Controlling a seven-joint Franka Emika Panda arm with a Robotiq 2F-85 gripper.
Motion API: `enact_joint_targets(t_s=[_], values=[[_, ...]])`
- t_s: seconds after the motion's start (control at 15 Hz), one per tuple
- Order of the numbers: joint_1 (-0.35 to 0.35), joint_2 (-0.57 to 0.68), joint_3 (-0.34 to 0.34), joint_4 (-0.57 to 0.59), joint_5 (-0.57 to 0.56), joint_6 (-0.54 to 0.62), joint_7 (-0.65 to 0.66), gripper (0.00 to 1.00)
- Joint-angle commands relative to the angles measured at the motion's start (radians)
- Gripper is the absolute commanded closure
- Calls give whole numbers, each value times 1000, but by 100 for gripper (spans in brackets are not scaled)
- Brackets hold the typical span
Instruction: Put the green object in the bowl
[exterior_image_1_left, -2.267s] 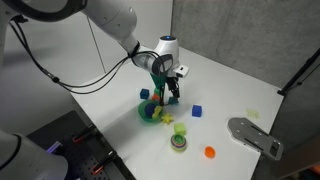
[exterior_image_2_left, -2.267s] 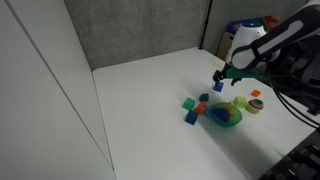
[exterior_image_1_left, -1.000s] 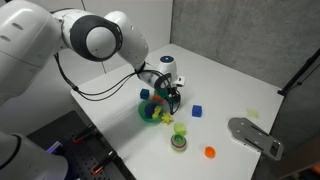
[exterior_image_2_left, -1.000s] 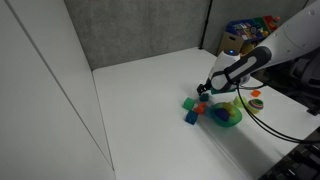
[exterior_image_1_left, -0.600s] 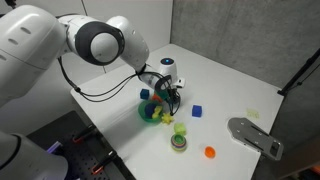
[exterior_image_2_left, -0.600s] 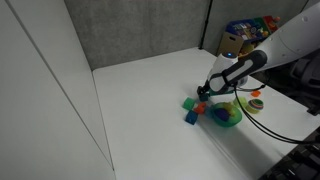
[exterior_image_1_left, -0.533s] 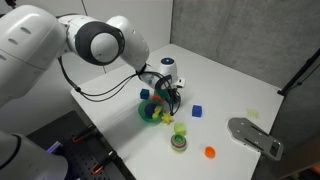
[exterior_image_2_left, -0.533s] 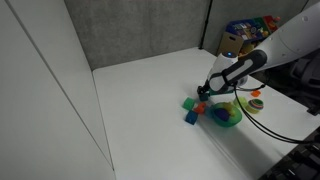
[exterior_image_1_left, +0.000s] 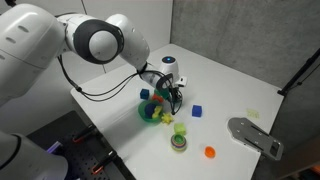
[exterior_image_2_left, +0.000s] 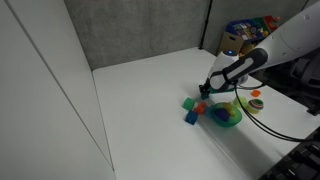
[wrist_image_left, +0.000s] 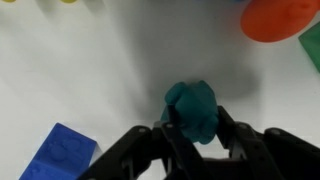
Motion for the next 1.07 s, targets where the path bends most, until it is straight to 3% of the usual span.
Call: enact_joint_targets(t_s=[0.0, 0.6, 1.0], values=[[26, -92, -25, -88, 13, -4, -2, 88], [114, -409, -77, -434, -12, 4, 13, 90], [92, -618, -34, -650, -2, -56, -20, 90]])
